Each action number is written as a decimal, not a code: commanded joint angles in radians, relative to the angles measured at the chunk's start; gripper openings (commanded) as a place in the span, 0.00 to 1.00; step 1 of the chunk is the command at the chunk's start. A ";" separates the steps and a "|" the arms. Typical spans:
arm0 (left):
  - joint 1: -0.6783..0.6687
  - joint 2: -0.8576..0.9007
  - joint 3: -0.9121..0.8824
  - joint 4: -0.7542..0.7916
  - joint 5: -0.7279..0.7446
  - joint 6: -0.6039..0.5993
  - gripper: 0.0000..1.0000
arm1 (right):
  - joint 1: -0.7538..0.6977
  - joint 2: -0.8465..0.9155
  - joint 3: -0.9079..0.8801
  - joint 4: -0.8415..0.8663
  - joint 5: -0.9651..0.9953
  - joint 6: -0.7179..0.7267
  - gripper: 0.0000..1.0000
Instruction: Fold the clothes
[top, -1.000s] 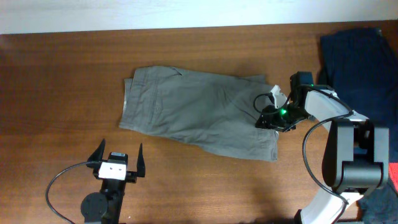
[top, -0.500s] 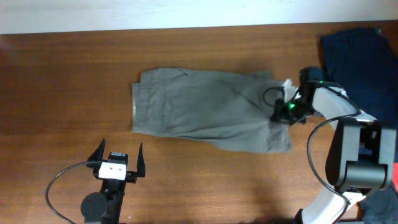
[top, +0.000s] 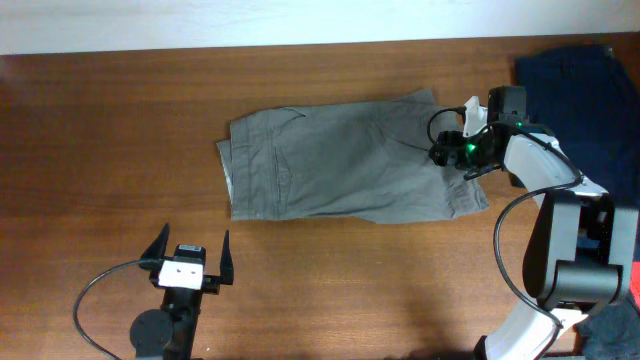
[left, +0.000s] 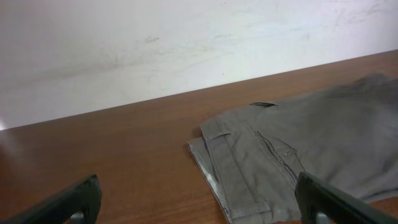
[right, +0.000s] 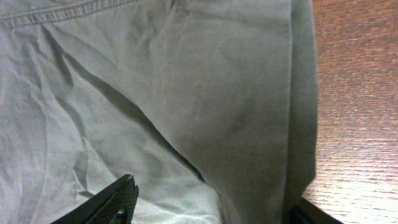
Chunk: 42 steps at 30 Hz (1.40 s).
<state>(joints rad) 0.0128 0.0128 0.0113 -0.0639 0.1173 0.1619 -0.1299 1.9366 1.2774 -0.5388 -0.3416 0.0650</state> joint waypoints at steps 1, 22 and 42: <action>0.003 -0.005 -0.003 -0.005 0.017 0.012 0.99 | 0.005 -0.001 0.018 -0.011 -0.013 0.057 0.67; 0.003 -0.005 -0.003 -0.005 0.017 0.012 0.99 | 0.166 -0.251 0.114 -0.205 -0.063 0.048 0.61; 0.003 -0.005 -0.003 -0.005 0.017 0.012 0.99 | 0.547 0.103 0.113 -0.040 0.064 0.297 0.04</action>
<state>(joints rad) 0.0128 0.0128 0.0113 -0.0639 0.1177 0.1619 0.3889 2.0193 1.3876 -0.5850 -0.2943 0.3290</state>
